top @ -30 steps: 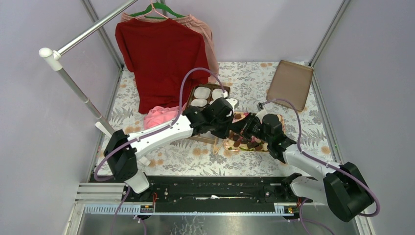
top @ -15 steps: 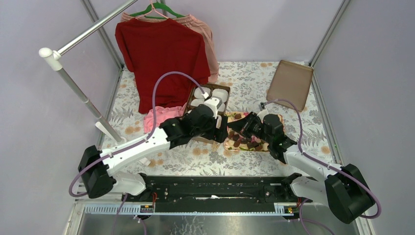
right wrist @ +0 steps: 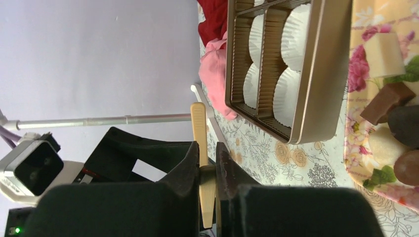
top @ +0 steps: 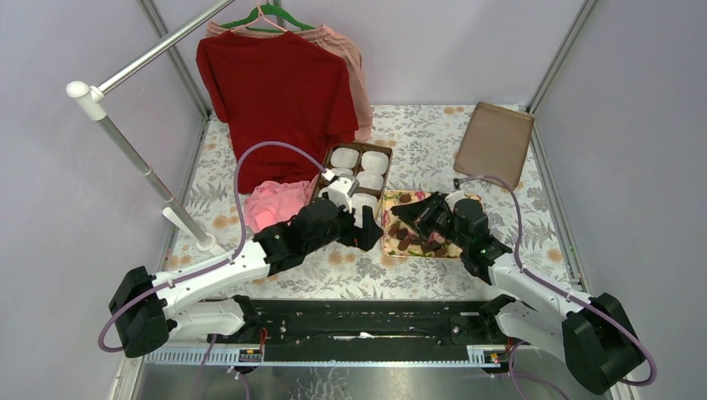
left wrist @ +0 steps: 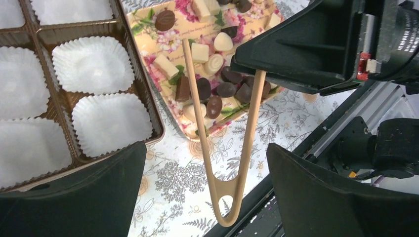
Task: Pack the chocolate
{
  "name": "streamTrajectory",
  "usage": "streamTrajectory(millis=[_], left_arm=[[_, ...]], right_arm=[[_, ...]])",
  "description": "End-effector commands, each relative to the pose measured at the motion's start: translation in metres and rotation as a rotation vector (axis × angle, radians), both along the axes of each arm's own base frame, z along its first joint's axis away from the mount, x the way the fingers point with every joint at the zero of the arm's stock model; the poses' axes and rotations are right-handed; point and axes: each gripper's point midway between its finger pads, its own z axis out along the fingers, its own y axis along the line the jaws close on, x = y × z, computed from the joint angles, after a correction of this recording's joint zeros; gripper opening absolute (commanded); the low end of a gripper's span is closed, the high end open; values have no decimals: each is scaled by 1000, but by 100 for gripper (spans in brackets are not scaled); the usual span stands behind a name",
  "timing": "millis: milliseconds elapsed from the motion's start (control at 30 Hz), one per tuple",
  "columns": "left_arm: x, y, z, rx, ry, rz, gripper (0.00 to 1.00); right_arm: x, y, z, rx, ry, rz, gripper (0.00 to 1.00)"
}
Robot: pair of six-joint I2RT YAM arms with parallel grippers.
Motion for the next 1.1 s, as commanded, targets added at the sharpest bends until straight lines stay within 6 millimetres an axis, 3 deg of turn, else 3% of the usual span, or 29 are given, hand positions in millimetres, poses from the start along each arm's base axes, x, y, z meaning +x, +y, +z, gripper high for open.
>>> streamTrajectory(millis=[0,300,700,1067], left_arm=[[8,-18,35,-128,-146,-41,99],[10,-30,31,-104,-255,-80,99],[12,-38,3,-58,-208,-58,98],[9,-41,-9,-36,-186,-69,76]], right_arm=[[5,-4,10,36,45,-63,0],[4,-10,6,58,126,-116,0],[5,-16,6,82,157,-162,0],[4,-17,8,87,156,-163,0]])
